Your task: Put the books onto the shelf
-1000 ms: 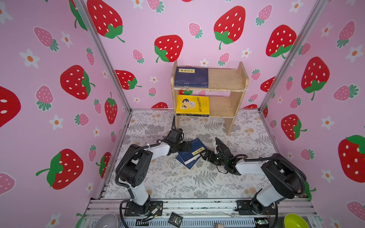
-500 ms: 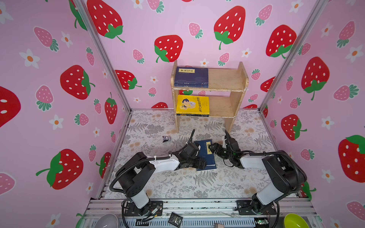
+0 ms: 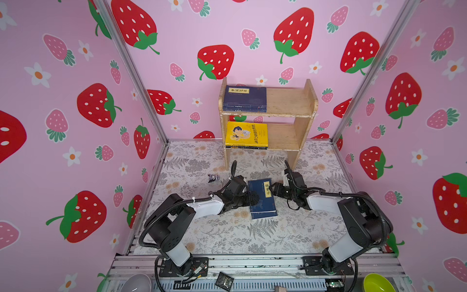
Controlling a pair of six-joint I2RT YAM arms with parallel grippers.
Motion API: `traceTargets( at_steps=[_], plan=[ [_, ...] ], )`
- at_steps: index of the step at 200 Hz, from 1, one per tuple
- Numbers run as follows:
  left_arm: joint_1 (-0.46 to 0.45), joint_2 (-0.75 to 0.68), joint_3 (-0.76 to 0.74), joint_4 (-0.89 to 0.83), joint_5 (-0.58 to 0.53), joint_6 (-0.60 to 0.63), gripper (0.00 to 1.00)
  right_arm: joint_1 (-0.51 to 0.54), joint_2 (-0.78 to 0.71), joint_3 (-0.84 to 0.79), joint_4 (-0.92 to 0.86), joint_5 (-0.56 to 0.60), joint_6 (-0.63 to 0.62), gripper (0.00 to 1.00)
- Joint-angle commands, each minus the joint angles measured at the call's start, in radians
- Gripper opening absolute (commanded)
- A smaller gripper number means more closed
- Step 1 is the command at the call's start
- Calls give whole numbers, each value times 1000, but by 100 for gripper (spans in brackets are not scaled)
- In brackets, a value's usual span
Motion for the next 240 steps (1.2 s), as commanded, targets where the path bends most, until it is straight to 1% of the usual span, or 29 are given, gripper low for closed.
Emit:
traceTargets(
  at_steps=[1, 14, 40, 63, 87, 107, 161, 183, 197, 213, 227, 240],
  plan=[
    [0, 44, 22, 80, 74, -43, 93, 27, 19, 36, -36, 23, -45, 49],
    [2, 71, 34, 102, 99, -55, 92, 49, 40, 46, -37, 29, -47, 44],
    [2, 113, 24, 203, 144, -110, 92, 88, 82, 64, -35, 49, -37, 35],
    [3, 153, 42, 263, 185, -148, 89, 118, 121, 79, -13, 25, -20, 28],
    [3, 161, 26, 323, 192, -186, 88, 150, 138, 100, -20, 48, -19, 28],
    [6, 143, 7, 330, 185, -192, 86, 152, 144, 102, -16, 48, -21, 27],
    [16, 21, -58, 315, 124, -188, 78, 151, 161, 120, -13, 44, -49, 26],
    [17, -11, -48, 256, 114, -144, 68, 152, 167, 121, 9, 20, -56, 26],
    [16, -16, -39, 216, 99, -131, 59, 152, 169, 117, 44, -9, -60, 26],
    [17, -13, -38, 205, 89, -138, 52, 152, 172, 114, 65, -19, -64, 26],
    [17, -7, -32, 191, 83, -146, 50, 152, 175, 119, 64, -16, -71, 26],
    [17, -2, -28, 172, 73, -154, 45, 152, 176, 121, 64, -18, -78, 26]
  ],
)
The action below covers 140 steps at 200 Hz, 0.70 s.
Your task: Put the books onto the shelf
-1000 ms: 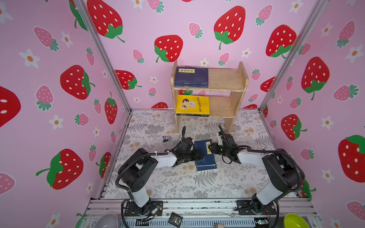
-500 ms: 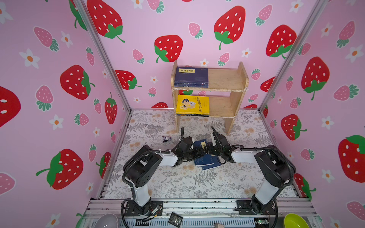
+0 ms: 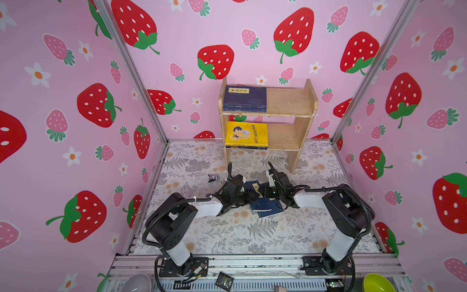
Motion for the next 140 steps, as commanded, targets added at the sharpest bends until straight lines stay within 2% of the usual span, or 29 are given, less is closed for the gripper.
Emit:
traceTargets(
  at_steps=[1, 48, 68, 71, 80, 106, 123, 140],
  plan=[
    [0, 4, 30, -33, -23, -2, 45, 10, 19, 9, 7, -34, -23, 26],
    [0, -14, 37, -98, -37, 22, 24, 9, -8, 20, 48, -49, 4, 26],
    [-1, -47, 30, -108, -42, 24, 7, 10, -41, 58, 48, -52, 19, 28],
    [-2, -55, 30, -113, -45, 24, 0, 9, -50, 62, 49, -52, 28, 29],
    [-1, -82, 29, -129, -56, 29, 0, 8, -76, 74, 50, -65, 34, 31],
    [-1, -193, 37, -212, -87, 65, 0, 6, -198, 82, 41, -45, 58, 51],
    [1, -289, 46, -268, -99, 88, 0, -2, -311, 56, 38, -3, 80, 71],
    [6, -393, 67, -321, -111, 110, 0, -20, -440, 9, 40, 43, 118, 85]
  ],
)
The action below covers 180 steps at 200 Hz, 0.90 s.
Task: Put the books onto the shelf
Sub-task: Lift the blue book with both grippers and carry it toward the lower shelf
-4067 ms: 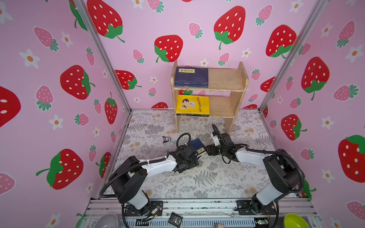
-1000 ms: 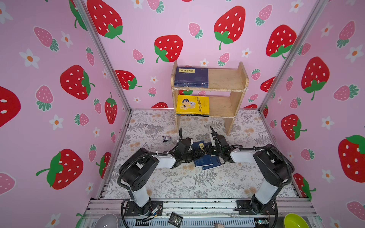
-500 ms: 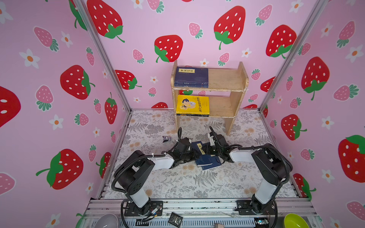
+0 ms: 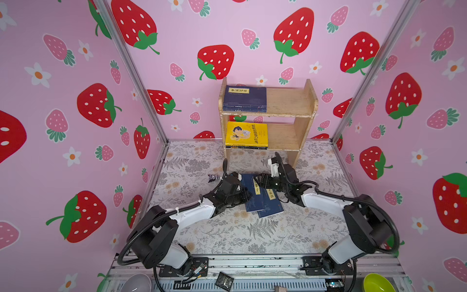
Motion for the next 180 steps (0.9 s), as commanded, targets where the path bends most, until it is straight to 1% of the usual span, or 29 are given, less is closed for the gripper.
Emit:
traceTargets(
  at_steps=[1, 23, 45, 52, 68, 94, 105, 118, 137, 170, 180],
  plan=[
    [2, -136, 66, -85, -34, 51, 0, -21, -164, -37, 30, 64, 54, 86],
    [11, -257, 109, -126, -69, 81, 0, -44, -322, -100, 31, 124, 114, 100],
    [24, -332, 179, -136, -85, 108, 0, -53, -439, -167, 84, 139, 186, 100],
    [25, -346, 201, -131, -127, 106, 0, -52, -460, -191, 119, 125, 217, 100],
    [25, -357, 235, -82, -173, 74, 0, -53, -481, -237, 222, 63, 294, 100],
    [25, -335, 239, 100, -226, 9, 0, -49, -455, -286, 382, -38, 398, 100],
    [25, -308, 256, 138, -243, -18, 0, -39, -432, -308, 459, -65, 443, 100],
    [24, -275, 280, 158, -254, -35, 0, -23, -399, -331, 564, -78, 490, 100],
    [25, -231, 289, 213, -258, -78, 0, 4, -347, -335, 674, -85, 516, 100],
    [15, -174, 271, 303, -261, -148, 0, 33, -243, -284, 753, -85, 544, 100],
    [11, -163, 271, 307, -267, -160, 0, 38, -207, -264, 777, -94, 554, 98]
  ],
)
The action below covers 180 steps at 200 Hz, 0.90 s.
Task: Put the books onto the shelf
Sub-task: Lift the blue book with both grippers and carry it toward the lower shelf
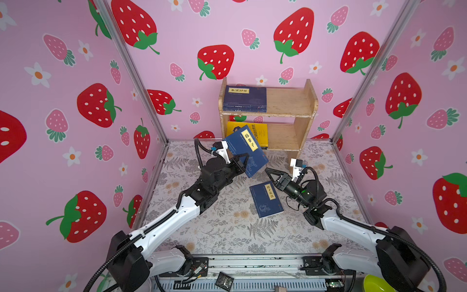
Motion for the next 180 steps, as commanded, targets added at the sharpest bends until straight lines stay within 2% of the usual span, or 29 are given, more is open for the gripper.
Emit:
traceTargets(
  at_steps=[1, 32, 72, 86, 110, 125, 133, 167, 180],
  plan=[
    [-9, 9, 32, 138, -31, -65, 0, 14, 58, 58, 163, -25, 68, 98],
    [-22, 32, 33, 157, -31, -77, 0, 31, 187, 132, 248, -67, 131, 91],
    [-25, 37, 20, 169, -26, -92, 0, 40, 302, 202, 379, -74, 208, 64],
    [-25, 32, 21, 160, -31, -86, 0, 40, 309, 206, 388, -69, 206, 53],
    [-25, 22, 32, 122, -32, -62, 0, 40, 298, 206, 354, -54, 189, 20],
    [-25, 19, 31, 117, -28, -57, 0, 38, 287, 206, 336, -51, 179, 5],
    [-24, 16, 30, 110, -22, -58, 4, 37, 280, 210, 321, -54, 171, 4],
    [6, -33, 39, 4, 19, 5, 59, -14, 202, 200, 199, -108, 127, 3],
    [39, -66, 53, -84, 35, 41, 74, -52, 162, 211, 119, -180, 95, 3]
  ],
)
